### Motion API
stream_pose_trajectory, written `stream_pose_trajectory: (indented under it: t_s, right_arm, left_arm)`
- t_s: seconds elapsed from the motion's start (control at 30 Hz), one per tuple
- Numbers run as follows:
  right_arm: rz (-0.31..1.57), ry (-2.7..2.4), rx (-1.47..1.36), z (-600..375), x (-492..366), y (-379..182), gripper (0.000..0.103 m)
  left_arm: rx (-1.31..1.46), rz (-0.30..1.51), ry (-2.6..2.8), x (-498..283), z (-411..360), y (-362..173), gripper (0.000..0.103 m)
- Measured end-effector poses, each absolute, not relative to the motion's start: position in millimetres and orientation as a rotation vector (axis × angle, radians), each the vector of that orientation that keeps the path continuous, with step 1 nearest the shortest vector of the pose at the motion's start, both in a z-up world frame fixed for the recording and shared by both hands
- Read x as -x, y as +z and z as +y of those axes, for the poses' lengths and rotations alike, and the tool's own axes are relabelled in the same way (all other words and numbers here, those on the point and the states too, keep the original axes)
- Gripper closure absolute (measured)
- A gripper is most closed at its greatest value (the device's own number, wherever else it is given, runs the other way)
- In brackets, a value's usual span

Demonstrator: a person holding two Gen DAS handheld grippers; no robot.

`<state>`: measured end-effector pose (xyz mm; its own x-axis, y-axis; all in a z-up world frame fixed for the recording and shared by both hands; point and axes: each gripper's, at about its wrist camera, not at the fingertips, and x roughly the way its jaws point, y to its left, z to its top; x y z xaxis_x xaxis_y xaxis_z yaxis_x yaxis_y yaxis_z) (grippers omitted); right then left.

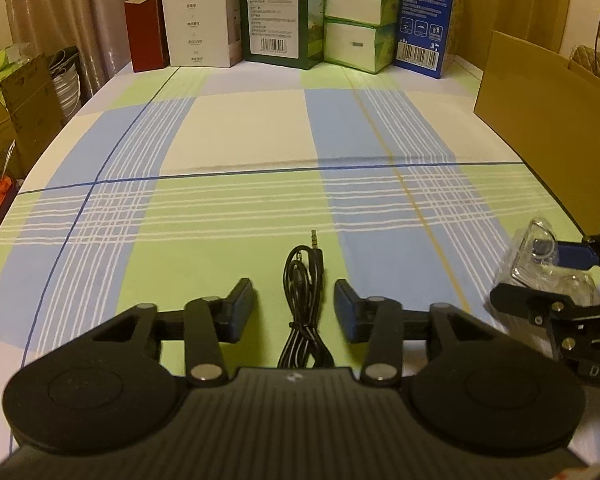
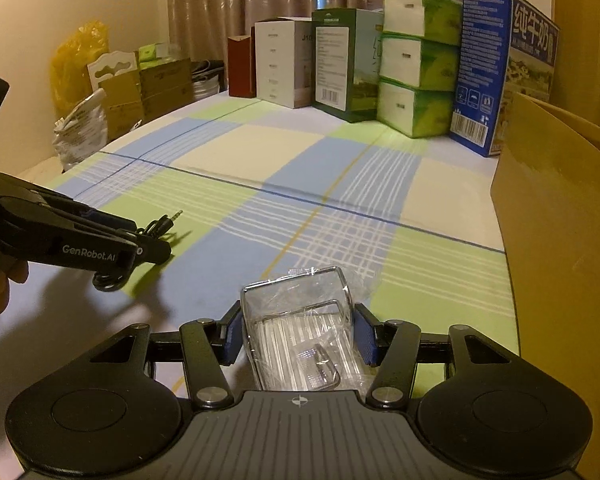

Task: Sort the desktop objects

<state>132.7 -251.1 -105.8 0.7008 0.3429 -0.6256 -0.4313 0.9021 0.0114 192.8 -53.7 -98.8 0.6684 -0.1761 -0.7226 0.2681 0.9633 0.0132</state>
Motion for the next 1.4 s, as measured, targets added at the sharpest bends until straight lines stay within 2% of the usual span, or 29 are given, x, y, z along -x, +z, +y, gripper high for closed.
stream_pose_trajectory:
  t_s: [0.03,0.07,0.1,0.27,1.4]
  right_arm:
    - [0.665,0.431,0.138,-251,-132,-105,0.051]
    - [0.665,0.431,0.135,-251,-132,-104,0.051]
    - [0.665,0.431,0.132,-251,-132,-104,0.051]
    - [0.657,0.413,0.112,-251,-127,-96,0.051]
    - [0.567,0.208,0.000,-296,-12,22,0.051]
  left_arm:
    - [-0.126,0.800,-0.257,-192,-54,-98,0.077]
    - [-0.128,0.801,-0.261,-192,-55,-98,0.087]
    - [-0.133,0.802,-0.261,-192,-55,-98,0.090]
    - [-0.133,0.813,-0.247,-190,-58,-96,0.093]
    - [-0.083,0.755,-0.364,-63,-104,11,0.093]
